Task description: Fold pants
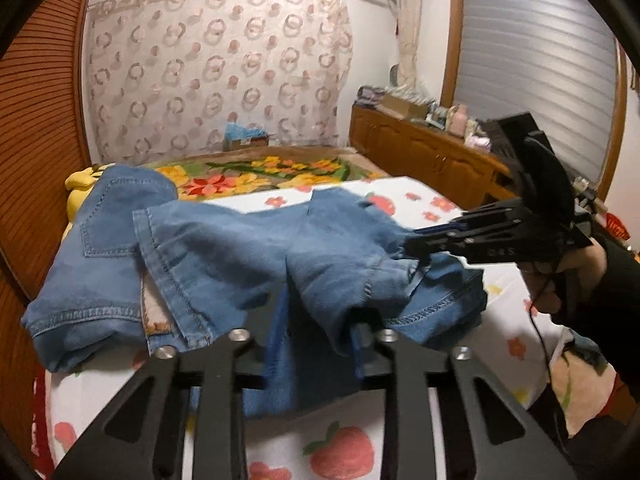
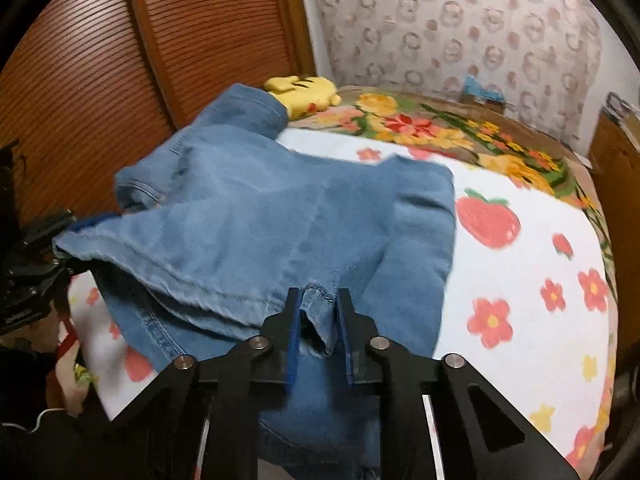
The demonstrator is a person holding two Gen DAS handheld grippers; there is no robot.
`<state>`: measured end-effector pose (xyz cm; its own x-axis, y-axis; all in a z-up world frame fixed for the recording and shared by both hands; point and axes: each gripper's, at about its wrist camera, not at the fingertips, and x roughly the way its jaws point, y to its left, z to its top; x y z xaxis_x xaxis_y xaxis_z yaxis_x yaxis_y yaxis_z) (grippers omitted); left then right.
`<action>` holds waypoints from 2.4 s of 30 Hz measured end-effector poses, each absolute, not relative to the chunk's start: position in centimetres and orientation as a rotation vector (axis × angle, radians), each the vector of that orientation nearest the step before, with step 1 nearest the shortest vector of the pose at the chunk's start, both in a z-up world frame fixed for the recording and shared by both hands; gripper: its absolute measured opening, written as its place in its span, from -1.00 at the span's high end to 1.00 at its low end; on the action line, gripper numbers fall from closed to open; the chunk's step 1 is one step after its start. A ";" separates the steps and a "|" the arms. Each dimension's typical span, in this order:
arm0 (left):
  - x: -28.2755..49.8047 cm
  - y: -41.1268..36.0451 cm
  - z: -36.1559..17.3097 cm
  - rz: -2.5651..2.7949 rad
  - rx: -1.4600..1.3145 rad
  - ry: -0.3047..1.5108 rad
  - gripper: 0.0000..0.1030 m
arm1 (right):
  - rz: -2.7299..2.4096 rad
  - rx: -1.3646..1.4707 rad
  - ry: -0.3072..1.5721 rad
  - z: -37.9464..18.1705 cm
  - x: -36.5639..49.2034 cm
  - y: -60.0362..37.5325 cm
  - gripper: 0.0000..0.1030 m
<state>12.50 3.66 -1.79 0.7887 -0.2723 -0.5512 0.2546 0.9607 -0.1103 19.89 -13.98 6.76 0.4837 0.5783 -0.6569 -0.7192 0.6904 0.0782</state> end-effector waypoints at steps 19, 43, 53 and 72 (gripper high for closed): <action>9.9 10.0 -4.4 -0.185 -0.202 0.651 0.81 | 1.002 -0.394 0.490 14.4 24.9 3.9 0.86; 13.1 10.6 -2.9 -0.094 -0.121 0.670 0.05 | 0.769 -0.267 0.467 12.0 20.2 -10.1 0.15; 12.9 9.4 -6.3 -0.095 -0.112 0.745 0.05 | 0.647 -0.261 0.537 8.4 13.8 -14.6 0.13; 11.2 9.5 -5.8 -0.152 -0.137 0.715 0.75 | 0.604 -0.199 0.698 2.1 12.7 -16.1 0.02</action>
